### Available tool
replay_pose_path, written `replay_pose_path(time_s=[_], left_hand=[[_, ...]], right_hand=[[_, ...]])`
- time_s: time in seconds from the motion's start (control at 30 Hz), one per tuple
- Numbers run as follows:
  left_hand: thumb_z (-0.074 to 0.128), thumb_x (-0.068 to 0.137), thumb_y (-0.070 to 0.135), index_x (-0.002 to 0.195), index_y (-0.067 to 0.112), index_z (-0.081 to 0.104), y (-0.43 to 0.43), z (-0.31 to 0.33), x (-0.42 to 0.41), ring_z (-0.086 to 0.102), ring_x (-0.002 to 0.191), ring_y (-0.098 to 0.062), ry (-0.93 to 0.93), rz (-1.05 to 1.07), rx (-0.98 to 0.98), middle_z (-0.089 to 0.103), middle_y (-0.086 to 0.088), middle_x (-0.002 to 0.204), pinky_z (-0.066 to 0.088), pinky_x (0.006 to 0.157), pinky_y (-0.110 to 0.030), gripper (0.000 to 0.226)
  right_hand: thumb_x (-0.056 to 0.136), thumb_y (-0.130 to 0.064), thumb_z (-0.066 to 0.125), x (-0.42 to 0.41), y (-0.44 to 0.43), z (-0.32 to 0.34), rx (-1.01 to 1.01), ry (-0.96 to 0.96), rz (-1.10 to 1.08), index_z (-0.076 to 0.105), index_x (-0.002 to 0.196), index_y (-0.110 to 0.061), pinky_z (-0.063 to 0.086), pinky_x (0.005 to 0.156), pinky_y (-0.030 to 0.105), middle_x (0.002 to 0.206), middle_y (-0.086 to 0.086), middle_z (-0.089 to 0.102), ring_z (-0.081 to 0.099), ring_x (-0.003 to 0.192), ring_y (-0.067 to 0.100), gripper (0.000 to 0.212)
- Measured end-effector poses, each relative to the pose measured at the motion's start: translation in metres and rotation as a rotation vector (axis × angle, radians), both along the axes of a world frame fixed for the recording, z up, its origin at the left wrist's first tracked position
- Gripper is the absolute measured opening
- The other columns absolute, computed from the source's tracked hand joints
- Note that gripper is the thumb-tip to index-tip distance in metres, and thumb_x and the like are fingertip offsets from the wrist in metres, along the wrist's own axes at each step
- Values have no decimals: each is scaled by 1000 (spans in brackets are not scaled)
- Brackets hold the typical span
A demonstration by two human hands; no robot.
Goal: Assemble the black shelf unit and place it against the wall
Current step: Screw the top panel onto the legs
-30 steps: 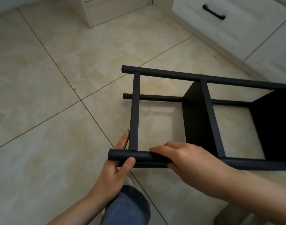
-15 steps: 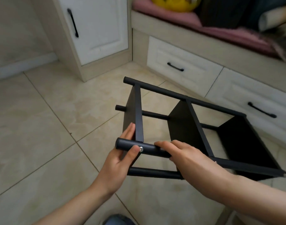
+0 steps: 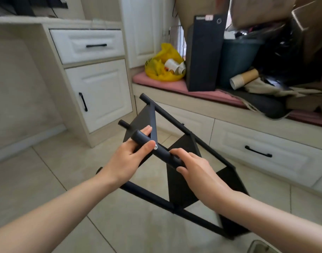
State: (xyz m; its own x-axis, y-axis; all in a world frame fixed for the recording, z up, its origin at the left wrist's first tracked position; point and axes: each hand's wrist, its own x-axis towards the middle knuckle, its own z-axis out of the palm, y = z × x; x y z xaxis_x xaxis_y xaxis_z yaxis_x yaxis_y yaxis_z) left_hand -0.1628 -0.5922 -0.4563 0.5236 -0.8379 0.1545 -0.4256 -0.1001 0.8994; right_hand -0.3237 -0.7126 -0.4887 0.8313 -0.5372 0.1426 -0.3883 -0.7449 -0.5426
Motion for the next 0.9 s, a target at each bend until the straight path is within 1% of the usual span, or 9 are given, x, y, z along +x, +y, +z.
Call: replay_pose_path(time_s=[0.1, 0.2, 0.27, 0.43, 0.57, 0.63, 0.73, 0.83, 0.9], left_hand=[[51, 91, 50, 153, 33, 38, -6, 33, -7, 34, 135, 8, -67, -31, 29, 41, 25, 149, 27, 104, -4, 66], [53, 98, 44, 152, 33, 38, -12, 62, -16, 42, 128, 7, -153, -56, 64, 48, 23, 137, 30, 81, 10, 57], [58, 97, 42, 149, 31, 43, -16, 77, -24, 52, 111, 10, -179, -59, 36, 53, 22, 125, 35, 75, 9, 56], [71, 89, 42, 112, 19, 69, -22, 92, -49, 64, 99, -5, -395, 77, -91, 70, 8, 104, 49, 82, -14, 33], [78, 84, 39, 138, 20, 62, -18, 89, -74, 63, 104, 3, -481, 170, -201, 69, 13, 112, 41, 84, 2, 60], [78, 84, 38, 144, 21, 56, -15, 83, -86, 60, 106, 4, -502, 200, -242, 68, 12, 116, 40, 89, 1, 66], [77, 85, 35, 145, 22, 54, -10, 69, -99, 63, 113, -5, -536, 242, -303, 71, 5, 121, 46, 100, -17, 66], [79, 84, 33, 141, 23, 58, -2, 62, -103, 64, 107, -3, -573, 269, -334, 72, 9, 114, 40, 93, -4, 61], [80, 83, 29, 135, 23, 63, 4, 59, -101, 65, 100, 0, -553, 273, -364, 73, 14, 108, 41, 91, -4, 55]], right_hand=[[102, -18, 51, -5, 0, 17, 95, -81, -34, 40, 138, -41, 44, 77, 18, 113, -6, 56, 56, 101, 12, 44], [101, -16, 53, -14, 3, 32, 193, -200, -56, 46, 133, -39, 43, 78, 17, 108, -12, 56, 56, 101, 7, 40], [101, -15, 53, -21, 7, 40, 271, -275, -74, 49, 129, -40, 49, 87, 25, 107, -14, 58, 59, 102, 7, 38], [99, -13, 57, -36, 15, 45, 414, -399, -126, 53, 118, -44, 58, 86, 40, 104, -7, 65, 66, 96, 10, 37], [96, -10, 62, -45, 20, 42, 523, -451, -134, 55, 113, -41, 61, 83, 41, 106, -2, 66, 69, 94, 12, 36], [94, -10, 64, -49, 22, 39, 556, -455, -128, 54, 113, -40, 61, 82, 43, 106, -1, 66, 69, 95, 12, 37], [93, -8, 66, -51, 27, 33, 590, -465, -110, 54, 111, -39, 60, 82, 45, 106, 0, 67, 69, 97, 14, 38], [91, -8, 68, -53, 30, 26, 593, -486, -116, 54, 109, -43, 60, 83, 45, 105, -2, 67, 69, 98, 13, 42], [91, -8, 69, -53, 31, 23, 604, -509, -129, 55, 112, -41, 60, 84, 44, 104, -3, 67, 69, 98, 13, 41]])
